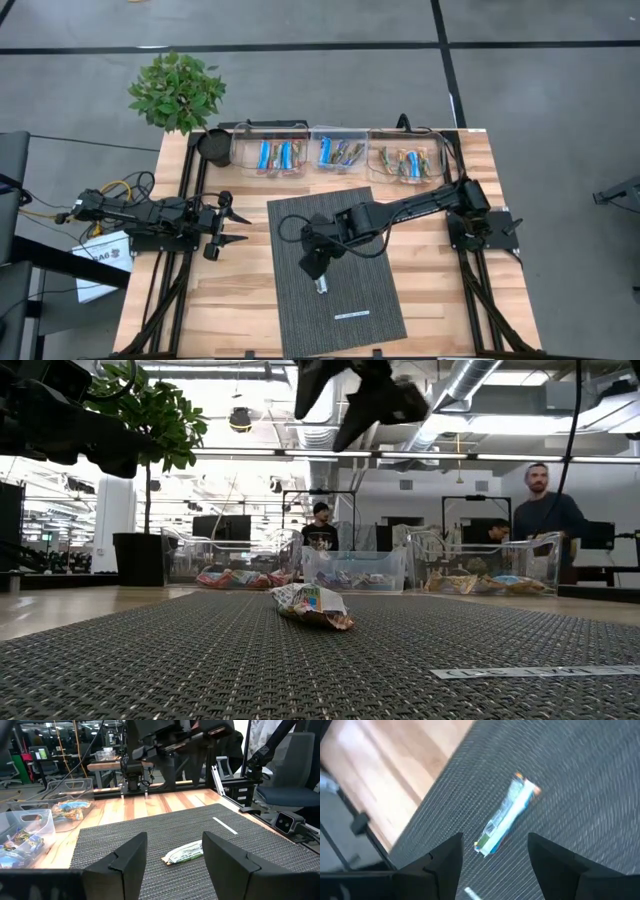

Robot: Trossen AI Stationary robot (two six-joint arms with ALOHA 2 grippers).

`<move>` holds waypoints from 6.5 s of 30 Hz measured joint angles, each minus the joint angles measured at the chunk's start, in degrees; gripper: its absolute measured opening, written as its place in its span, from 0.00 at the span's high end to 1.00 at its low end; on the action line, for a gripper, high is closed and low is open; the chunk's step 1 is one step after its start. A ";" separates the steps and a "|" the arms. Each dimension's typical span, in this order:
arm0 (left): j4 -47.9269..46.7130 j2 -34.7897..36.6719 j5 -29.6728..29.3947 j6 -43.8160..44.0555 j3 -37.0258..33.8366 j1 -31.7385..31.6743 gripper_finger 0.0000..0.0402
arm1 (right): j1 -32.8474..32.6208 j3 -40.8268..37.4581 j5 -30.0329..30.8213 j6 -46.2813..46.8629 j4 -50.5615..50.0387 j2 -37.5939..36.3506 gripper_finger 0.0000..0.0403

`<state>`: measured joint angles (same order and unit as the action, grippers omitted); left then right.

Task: Pick and place Granola Bars by type
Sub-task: Put the orange granola bar into the right transparent bin

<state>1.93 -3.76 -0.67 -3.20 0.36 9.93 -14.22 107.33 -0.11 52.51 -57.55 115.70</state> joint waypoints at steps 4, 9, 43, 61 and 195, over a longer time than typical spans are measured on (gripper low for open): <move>0.00 -0.01 0.00 0.00 0.02 -0.01 0.54 | -0.39 0.00 -0.07 9.97 -1.31 0.00 0.48; 0.00 0.01 0.02 0.00 0.02 0.00 0.54 | -0.76 -0.02 -2.65 19.40 -0.26 0.00 0.48; -0.01 0.00 0.00 0.00 0.01 -0.01 0.54 | 0.87 -0.13 -5.99 17.53 5.47 14.94 0.48; -0.01 0.01 0.00 0.00 0.00 0.00 0.54 | 1.62 -0.07 -6.00 14.04 5.27 16.81 0.54; -0.01 0.01 0.01 0.00 0.02 -0.01 0.54 | 41.06 -46.47 0.44 -12.06 4.80 -47.88 1.00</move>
<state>1.92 -3.75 -0.66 -3.20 0.38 9.92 26.85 60.85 0.33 40.44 -52.75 67.82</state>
